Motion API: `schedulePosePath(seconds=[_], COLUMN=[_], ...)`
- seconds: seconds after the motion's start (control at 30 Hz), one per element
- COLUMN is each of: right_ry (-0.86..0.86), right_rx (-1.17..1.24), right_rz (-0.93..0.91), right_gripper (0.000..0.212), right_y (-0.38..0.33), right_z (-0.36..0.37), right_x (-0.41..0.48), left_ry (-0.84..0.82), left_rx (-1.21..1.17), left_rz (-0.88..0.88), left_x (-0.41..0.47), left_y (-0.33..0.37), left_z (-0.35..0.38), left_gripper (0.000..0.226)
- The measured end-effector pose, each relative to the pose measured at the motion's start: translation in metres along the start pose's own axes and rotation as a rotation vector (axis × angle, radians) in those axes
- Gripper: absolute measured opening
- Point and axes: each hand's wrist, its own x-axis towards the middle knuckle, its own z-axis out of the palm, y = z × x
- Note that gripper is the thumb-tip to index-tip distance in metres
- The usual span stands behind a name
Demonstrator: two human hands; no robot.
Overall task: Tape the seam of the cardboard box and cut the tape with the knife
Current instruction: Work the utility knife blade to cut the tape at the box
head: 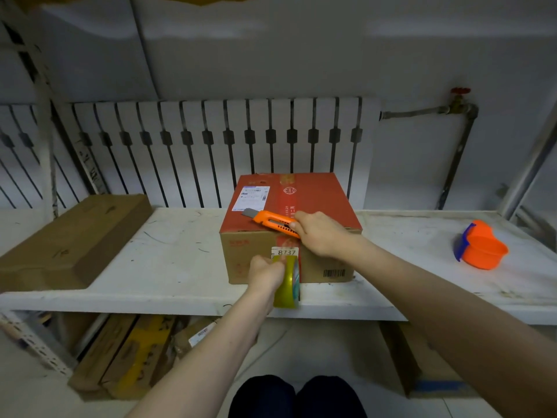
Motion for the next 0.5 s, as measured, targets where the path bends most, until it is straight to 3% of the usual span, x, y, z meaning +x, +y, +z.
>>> schedulePosePath(seconds=[0.4, 0.5], right_ry=[-0.089, -0.076], right_rx=[0.04, 0.16], right_rz=[-0.005, -0.024], right_gripper=[0.027, 0.022], right_y=[0.004, 0.002], right_z=[-0.002, -0.01], right_x=[-0.002, -0.008], left_ry=[-0.122, -0.18], left_rx=[0.064, -0.008], left_rz=[-0.098, -0.167], left_x=[0.007, 0.003], left_y=[0.027, 0.027], left_z=[-0.007, -0.01], left_gripper=[0.031, 0.028])
